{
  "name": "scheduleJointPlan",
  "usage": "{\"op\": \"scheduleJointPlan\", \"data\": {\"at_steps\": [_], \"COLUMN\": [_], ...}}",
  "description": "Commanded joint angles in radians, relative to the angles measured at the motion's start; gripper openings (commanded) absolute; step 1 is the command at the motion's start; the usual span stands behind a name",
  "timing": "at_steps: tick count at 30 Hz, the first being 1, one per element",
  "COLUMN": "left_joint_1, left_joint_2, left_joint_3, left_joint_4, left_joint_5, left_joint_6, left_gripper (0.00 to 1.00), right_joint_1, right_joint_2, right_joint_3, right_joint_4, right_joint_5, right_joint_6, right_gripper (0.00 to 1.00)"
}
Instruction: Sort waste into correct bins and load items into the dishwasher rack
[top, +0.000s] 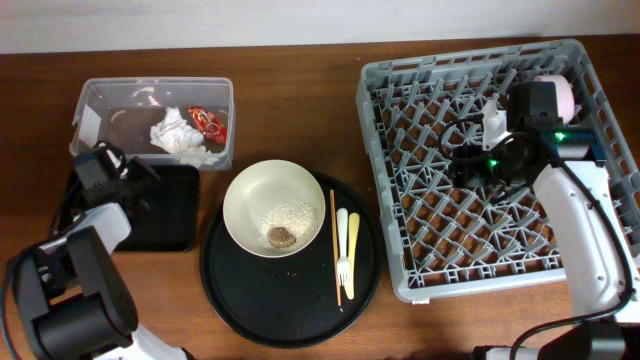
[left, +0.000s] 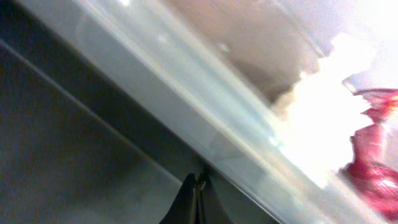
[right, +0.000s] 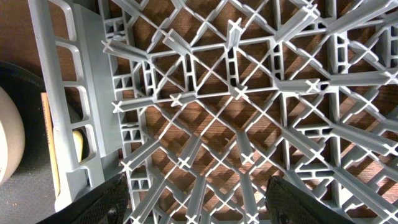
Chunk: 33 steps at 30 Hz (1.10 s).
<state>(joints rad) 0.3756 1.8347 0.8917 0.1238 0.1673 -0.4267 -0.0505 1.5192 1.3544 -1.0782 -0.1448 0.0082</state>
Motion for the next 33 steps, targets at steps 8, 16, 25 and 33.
{"op": "scheduleJointPlan", "data": {"at_steps": [8, 16, 25, 33], "left_joint_1": [-0.048, -0.126, -0.822, -1.028], "left_joint_2": [0.016, -0.397, -0.414, -0.026], "left_joint_3": [0.014, 0.034, 0.163, 0.408], "left_joint_4": [0.081, -0.573, -0.743, -1.001], "left_joint_5": [0.036, 0.005, -0.138, -0.147], "left_joint_6": [0.031, 0.236, 0.489, 0.504], "left_gripper": [0.01, 0.34, 0.53, 0.54], "right_joint_1": [0.005, 0.005, 0.005, 0.005], "right_joint_2": [-0.003, -0.003, -0.003, -0.003], "right_joint_3": [0.002, 0.002, 0.002, 0.002], "right_joint_4": [-0.001, -0.018, -0.034, -0.045], "right_joint_5": [-0.002, -0.003, -0.002, -0.002], "right_joint_6": [0.008, 0.008, 0.008, 0.008], "right_gripper": [0.74, 0.84, 0.91, 0.91]}}
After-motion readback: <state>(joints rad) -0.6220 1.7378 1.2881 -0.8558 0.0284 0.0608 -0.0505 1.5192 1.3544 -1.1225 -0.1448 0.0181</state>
